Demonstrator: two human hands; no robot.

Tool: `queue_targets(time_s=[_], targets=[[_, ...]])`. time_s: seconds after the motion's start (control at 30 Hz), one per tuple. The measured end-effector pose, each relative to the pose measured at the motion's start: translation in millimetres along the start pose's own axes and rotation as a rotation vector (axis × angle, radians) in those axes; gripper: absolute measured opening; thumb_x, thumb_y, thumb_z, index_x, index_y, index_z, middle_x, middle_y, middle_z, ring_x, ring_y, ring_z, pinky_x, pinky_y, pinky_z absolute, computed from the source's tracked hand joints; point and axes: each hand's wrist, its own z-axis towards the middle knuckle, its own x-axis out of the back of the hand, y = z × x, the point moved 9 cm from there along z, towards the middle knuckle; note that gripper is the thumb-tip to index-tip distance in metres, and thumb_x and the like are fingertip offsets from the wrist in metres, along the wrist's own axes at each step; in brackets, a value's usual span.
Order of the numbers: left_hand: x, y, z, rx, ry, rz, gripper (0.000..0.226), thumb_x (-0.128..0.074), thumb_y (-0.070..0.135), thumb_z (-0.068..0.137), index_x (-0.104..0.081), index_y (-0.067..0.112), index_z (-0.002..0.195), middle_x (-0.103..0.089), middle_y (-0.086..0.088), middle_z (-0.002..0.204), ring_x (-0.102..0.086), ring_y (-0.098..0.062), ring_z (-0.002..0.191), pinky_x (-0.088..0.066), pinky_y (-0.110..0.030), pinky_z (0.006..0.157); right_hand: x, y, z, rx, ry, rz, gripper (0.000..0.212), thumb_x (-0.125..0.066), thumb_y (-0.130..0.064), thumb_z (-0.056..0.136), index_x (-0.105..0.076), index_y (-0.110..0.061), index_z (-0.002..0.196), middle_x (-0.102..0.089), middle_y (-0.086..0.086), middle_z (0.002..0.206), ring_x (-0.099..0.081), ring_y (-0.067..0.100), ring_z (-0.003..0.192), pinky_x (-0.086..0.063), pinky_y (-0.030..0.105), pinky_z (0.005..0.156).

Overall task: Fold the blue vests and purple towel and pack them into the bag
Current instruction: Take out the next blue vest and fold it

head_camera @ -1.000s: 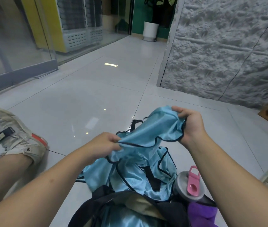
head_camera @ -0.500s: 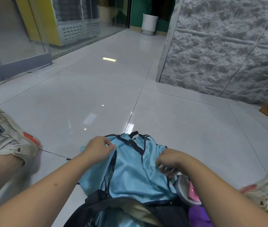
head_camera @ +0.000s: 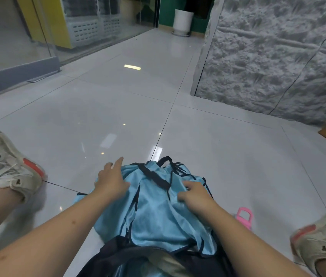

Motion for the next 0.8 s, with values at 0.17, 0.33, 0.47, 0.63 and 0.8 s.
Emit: queue_targets(time_s=[0.17, 0.33, 0.47, 0.63, 0.8], targets=[[-13.3, 6.0, -3.0, -0.075, -0.069, -0.101, 0.067, -0.069, 0.031, 0.092, -0.043, 0.030, 0.154, -0.069, -0.004, 0.118, -0.065, -0.023, 0.106, -0.053, -0.036, 0.093, -39.5, -18.7, -29.2, 0.088, -0.398, -0.064, 0.018, -0.066, 0.002, 0.072, -0.054, -0.008, 0.062, -0.040, 0.008, 0.065, -0.033, 0.018, 0.059, -0.025, 0.032, 0.057], [-0.2, 25.3, -15.0, -0.025, 0.021, -0.319, 0.020, -0.055, 0.018, 0.092, -0.070, 0.027, 0.102, -0.071, 0.001, 0.070, -0.067, -0.016, 0.061, -0.047, -0.028, 0.058, -57.7, -24.4, -43.7, 0.094, -0.559, -0.209, 0.042, -0.069, 0.003, 0.077, -0.061, -0.023, 0.046, -0.046, -0.012, 0.051, -0.035, 0.009, 0.050, -0.030, 0.028, 0.056], [9.7, 65.0, -31.8, -0.102, 0.076, -0.275, 0.052, -0.058, 0.053, 0.096, -0.065, 0.008, 0.070, -0.057, 0.002, 0.056, -0.056, -0.019, 0.059, -0.043, -0.032, 0.060, -75.2, -37.9, -53.9, 0.167, -0.596, -0.283, 0.043, -0.066, 0.003, 0.074, -0.040, -0.018, 0.048, -0.033, -0.009, 0.053, -0.027, 0.008, 0.049, -0.024, 0.030, 0.055], [-29.0, 82.3, -34.3, -0.083, -0.218, -0.233, 0.058, -0.078, 0.070, 0.066, -0.062, 0.016, 0.073, -0.066, 0.002, 0.071, -0.063, -0.017, 0.067, -0.049, -0.032, 0.066, -106.9, -56.4, -75.9, 0.227, -0.670, -0.388, 0.030, -0.060, -0.002, 0.077, -0.059, -0.021, 0.054, -0.046, -0.007, 0.053, -0.041, 0.013, 0.054, -0.036, 0.029, 0.056], [-35.2, 61.3, -39.0, 0.082, -0.294, -0.489, 0.023, -0.079, 0.012, 0.079, -0.066, 0.003, 0.095, -0.069, -0.011, 0.088, -0.062, -0.023, 0.075, -0.046, -0.028, 0.066, -109.5, -58.7, -86.1, 0.250, -0.701, -0.474, 0.023, -0.075, -0.036, 0.088, -0.079, -0.033, 0.111, -0.076, -0.004, 0.107, -0.065, 0.015, 0.097, -0.054, 0.035, 0.096]])
